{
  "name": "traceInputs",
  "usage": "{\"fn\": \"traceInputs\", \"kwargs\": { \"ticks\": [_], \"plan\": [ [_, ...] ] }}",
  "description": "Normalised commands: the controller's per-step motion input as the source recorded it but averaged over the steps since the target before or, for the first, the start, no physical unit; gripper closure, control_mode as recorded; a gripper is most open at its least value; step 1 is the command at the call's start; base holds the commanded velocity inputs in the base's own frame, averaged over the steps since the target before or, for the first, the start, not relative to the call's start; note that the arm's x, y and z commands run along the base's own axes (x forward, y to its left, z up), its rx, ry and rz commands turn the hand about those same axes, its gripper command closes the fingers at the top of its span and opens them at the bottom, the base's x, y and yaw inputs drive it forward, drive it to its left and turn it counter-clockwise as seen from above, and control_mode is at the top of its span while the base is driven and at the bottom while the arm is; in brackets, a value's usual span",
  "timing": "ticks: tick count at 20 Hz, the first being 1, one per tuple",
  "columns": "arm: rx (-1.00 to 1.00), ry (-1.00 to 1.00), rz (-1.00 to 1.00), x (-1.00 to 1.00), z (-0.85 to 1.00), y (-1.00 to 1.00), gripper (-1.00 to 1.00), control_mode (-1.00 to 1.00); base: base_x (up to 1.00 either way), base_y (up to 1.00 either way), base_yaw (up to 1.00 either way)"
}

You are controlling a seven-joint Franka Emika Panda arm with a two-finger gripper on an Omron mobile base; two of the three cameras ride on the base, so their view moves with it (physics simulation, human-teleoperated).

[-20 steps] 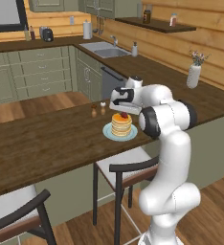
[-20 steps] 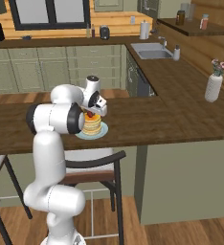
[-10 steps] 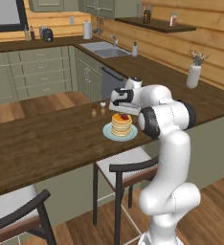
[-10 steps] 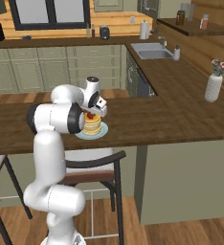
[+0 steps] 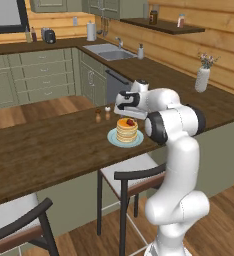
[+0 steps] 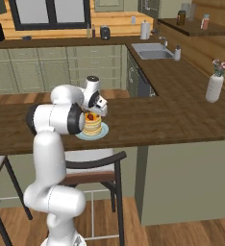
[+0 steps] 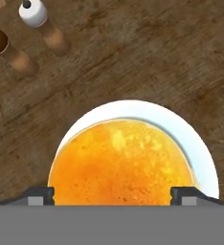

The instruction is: Take the strawberry from the fridge and place it on top of the pancake, located on the dining counter.

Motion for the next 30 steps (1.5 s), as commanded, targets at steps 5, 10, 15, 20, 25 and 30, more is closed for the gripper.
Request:
{"fn": "traceInputs", "kwargs": {
  "ticks": [5, 10, 15, 20, 25, 30],
  "plan": [
    [0.0, -0.08, 0.0, -0.15, 0.69, 0.0, -1.0, -1.0, 0.0, 0.0, 0.0],
    [0.0, -0.08, -0.02, -0.69, 0.41, 0.0, -1.0, -1.0, 0.0, 0.0, 0.0],
    [0.0, -0.12, -0.02, -1.0, 0.24, -0.01, -1.0, -1.0, 0.0, 0.0, 0.0],
    [0.0, -0.14, -0.04, -1.0, 0.34, -0.16, -1.0, -1.0, 0.0, 0.0, 0.0],
    [0.04, -0.07, -0.05, -0.95, 0.67, -0.3, -1.0, -1.0, 0.0, 0.0, 0.0],
    [0.09, -0.01, -0.08, -0.78, 0.77, -0.36, -1.0, -1.0, 0.0, 0.0, 0.0]
  ]
}}
